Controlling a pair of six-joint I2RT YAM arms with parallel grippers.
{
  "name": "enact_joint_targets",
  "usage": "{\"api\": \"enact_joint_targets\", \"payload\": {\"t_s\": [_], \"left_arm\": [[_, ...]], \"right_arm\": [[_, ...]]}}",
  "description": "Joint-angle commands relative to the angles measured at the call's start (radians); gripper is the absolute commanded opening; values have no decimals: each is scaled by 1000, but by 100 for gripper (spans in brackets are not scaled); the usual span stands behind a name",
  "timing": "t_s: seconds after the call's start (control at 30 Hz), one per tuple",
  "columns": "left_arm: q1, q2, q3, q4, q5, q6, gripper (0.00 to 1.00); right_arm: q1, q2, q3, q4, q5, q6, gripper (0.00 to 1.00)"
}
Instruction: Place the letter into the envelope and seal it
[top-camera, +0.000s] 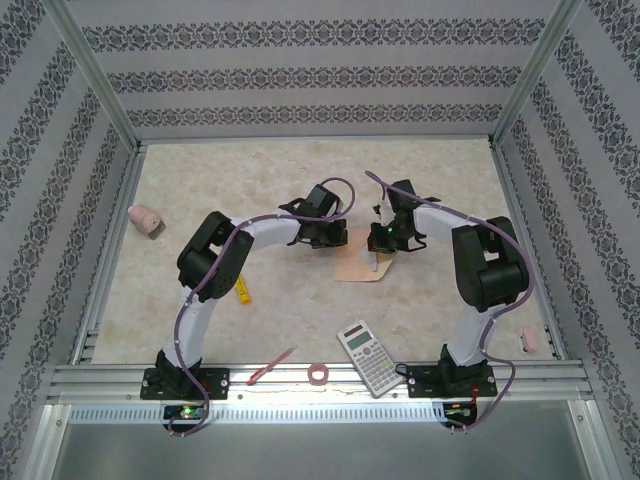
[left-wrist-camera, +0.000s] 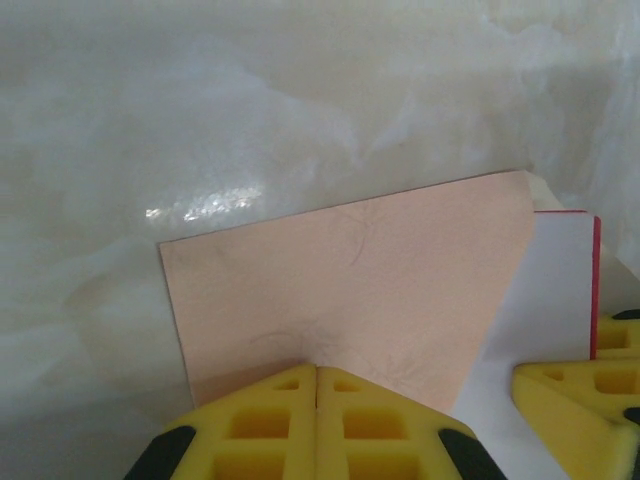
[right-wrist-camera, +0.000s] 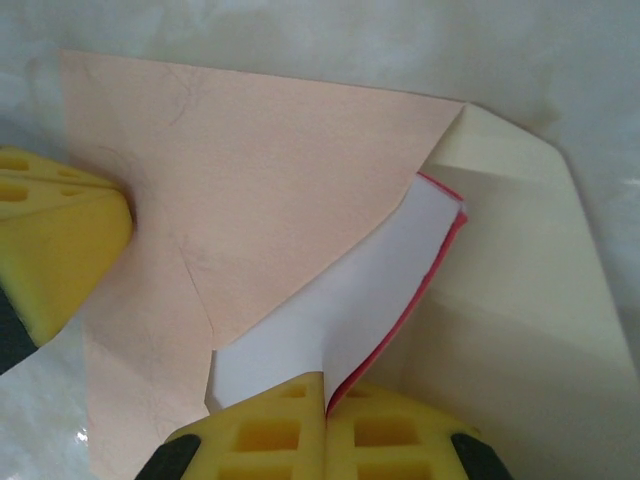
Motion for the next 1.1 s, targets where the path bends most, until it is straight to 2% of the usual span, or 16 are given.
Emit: {"api": "enact_joint_targets", "payload": {"t_s": [0.0,0.37,0.73,1.07], "left_arm": [[-15,-10,-32,-14,-44,-32,0],[-16,5,-5,-6,-9,0,0],[2,-43,52,-123,-62,143,0],[16,-154,23,-212,-135,211,1]], "right_arm": [[17,30,22,16,-29,13,0],[46,56,51,3,-40,-21,0],[30,13,28,0,-24,-15,0],[15,18,18,7,-31,-3,0]]}}
